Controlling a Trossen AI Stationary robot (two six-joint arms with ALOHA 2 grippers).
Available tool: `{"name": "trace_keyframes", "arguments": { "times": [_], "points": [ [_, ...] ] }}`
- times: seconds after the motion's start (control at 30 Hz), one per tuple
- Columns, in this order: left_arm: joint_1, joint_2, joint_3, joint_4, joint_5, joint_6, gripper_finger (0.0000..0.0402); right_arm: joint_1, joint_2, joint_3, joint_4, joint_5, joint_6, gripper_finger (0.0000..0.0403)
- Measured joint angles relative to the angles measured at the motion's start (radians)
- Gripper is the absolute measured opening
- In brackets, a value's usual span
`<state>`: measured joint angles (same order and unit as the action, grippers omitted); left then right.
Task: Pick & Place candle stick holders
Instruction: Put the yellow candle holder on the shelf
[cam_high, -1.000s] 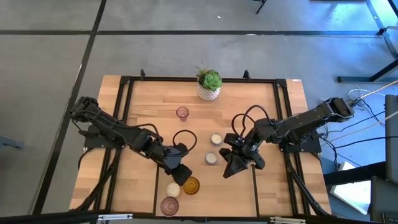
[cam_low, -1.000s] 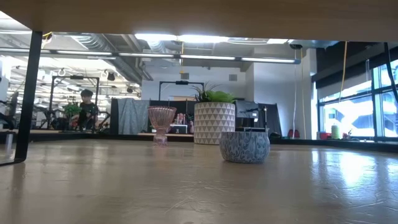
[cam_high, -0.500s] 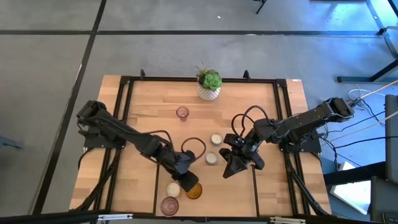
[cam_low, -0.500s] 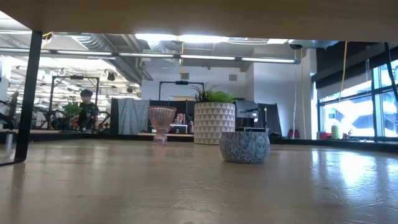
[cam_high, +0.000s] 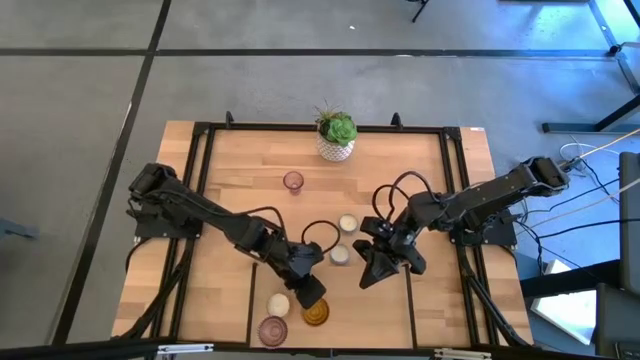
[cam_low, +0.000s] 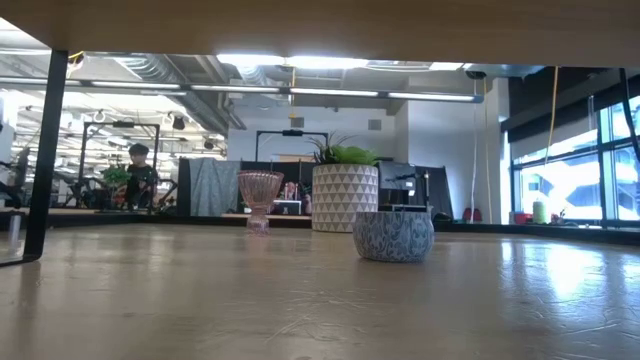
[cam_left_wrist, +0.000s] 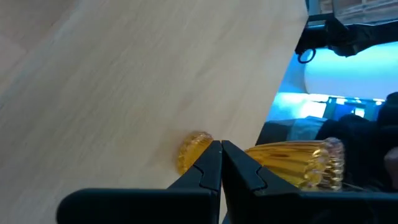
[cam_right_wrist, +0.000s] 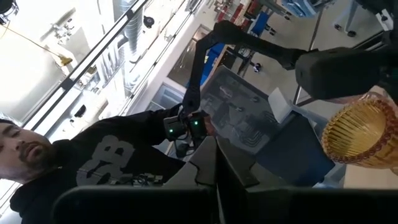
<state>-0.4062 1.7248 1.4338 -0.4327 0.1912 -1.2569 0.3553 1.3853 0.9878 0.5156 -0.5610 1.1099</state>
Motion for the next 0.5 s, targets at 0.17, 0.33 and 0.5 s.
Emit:
{"name": "trace_keyframes", "arguments": {
  "times": [0.17,0.33,0.5],
  "points": [
    [0.010,0.000,0.021,-0.005,0.027,0.007,0.0002,0.008,0.000,0.000,0.000,0.000,0.000,0.0003],
    [0.003,0.000,0.022,-0.012,0.074,0.006,0.0002,0.019,0.000,0.000,0.000,0.000,-0.001,0.0003],
    [-0.005,0.000,0.022,-0.011,0.091,-0.002,0.0002,0.019,0.000,0.000,0.000,0.000,-0.001,0.0003]
  ]
}}
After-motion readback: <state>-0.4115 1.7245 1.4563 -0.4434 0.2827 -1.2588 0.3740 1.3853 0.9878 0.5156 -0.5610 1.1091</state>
